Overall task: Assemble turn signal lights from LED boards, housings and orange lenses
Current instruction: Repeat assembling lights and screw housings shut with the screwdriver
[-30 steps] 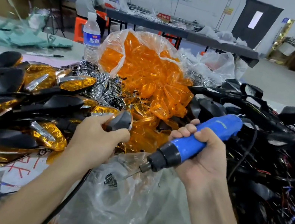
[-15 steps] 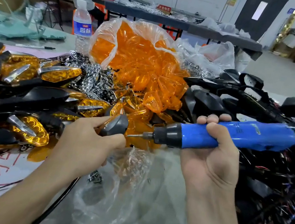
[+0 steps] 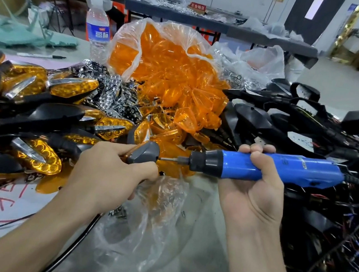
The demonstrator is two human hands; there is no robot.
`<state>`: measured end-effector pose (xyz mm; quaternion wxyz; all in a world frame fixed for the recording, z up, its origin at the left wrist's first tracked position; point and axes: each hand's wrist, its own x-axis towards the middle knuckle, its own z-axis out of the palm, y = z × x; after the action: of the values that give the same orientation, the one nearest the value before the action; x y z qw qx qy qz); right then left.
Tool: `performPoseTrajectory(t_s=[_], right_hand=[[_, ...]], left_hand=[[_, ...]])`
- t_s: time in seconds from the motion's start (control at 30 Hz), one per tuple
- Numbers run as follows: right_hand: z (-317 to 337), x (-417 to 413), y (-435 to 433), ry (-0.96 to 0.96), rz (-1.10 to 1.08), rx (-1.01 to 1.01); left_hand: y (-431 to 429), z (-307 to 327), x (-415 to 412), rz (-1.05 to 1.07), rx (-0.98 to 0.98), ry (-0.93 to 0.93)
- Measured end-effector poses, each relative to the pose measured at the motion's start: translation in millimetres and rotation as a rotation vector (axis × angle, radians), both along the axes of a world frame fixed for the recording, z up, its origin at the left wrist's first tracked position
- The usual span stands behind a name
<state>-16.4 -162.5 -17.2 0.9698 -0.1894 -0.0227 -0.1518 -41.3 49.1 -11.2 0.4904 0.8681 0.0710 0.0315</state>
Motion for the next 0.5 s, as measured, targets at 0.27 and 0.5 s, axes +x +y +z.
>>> performPoseTrajectory(t_s=[0.27, 0.5], right_hand=[[-1.7, 1.9, 1.7, -0.005, 0.026, -0.002], [-2.7, 2.6, 1.1, -0.012, 0.035, 0.008]], left_hand=[[2.4, 0.9, 1.5, 0.000, -0.029, 0.011], [3.3, 2.1, 1.3, 0.006, 0.004, 0.028]])
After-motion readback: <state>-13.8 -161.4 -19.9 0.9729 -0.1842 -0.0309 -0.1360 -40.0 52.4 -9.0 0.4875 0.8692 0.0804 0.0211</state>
